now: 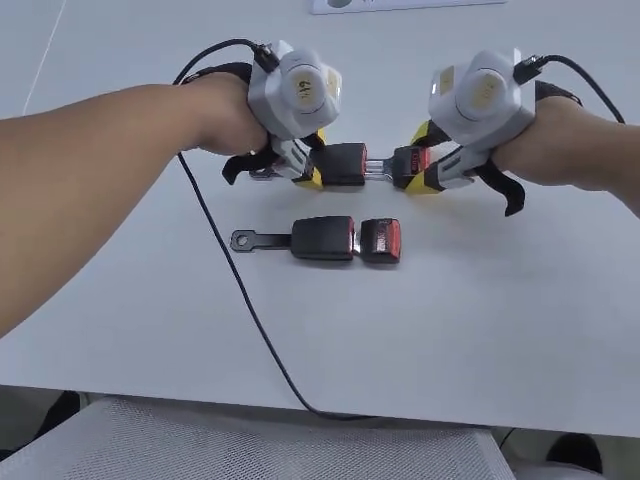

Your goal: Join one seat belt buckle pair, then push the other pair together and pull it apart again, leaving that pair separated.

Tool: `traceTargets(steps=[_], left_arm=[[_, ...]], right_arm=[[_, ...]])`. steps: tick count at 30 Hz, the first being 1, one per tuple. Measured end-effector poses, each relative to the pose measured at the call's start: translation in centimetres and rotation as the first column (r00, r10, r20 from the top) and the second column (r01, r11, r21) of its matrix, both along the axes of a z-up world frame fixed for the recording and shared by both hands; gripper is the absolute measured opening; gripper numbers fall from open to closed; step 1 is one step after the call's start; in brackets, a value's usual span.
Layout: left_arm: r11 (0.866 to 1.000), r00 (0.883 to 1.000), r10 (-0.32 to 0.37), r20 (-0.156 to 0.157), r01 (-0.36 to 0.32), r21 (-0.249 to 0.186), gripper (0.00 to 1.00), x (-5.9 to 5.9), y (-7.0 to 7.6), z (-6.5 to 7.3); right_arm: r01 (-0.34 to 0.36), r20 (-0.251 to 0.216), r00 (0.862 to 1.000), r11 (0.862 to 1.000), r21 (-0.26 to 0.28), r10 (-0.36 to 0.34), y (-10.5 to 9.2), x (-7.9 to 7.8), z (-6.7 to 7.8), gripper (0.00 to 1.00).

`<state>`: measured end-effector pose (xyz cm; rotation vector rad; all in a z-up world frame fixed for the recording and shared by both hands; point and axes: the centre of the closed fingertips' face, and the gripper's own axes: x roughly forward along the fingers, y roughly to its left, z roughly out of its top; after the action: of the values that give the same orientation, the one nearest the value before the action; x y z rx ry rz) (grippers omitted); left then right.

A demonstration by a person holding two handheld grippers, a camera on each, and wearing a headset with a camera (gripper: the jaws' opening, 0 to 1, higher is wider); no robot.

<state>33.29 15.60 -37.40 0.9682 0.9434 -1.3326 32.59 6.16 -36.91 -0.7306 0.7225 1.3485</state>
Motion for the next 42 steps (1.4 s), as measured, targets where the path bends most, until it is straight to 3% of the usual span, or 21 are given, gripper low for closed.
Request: traceTargets(steps=[6,16,26,35,42], left_arm=[[1.000,1.000,-0.010,0.007,0.010,-0.002,0.31,0.1,-0.2,0.1],[0.999,0.999,-0.041,0.009,0.041,-0.001,0.30,0.2,-0.4,0.1],[0.999,1.000,-0.022,0.008,0.022,-0.023,0.30,0.2,-0.5,0.0],[1.000,1.000,-0.030,-0.004,0.030,0.003,0.29,0.1,-0.5,-0.2],[1.000,1.000,-0.023,0.004,0.023,-0.005,0.30,0.1,-0.4,-0.3]], right_arm=[[0.011,-0.022,1.000,0.999,0.037,-0.010,0.8,0.0,0.1,0.35],[-0.011,-0.018,1.000,0.999,0.039,0.012,0.8,0.3,0.0,0.33],[-0.015,-0.017,1.000,0.998,0.064,0.016,1.8,0.3,0.1,0.33],[-0.022,-0.009,1.000,0.998,0.056,0.022,2.8,0.4,0.0,0.33],[-0.023,-0.008,1.000,0.998,0.051,0.023,2.6,0.3,0.0,0.33]])
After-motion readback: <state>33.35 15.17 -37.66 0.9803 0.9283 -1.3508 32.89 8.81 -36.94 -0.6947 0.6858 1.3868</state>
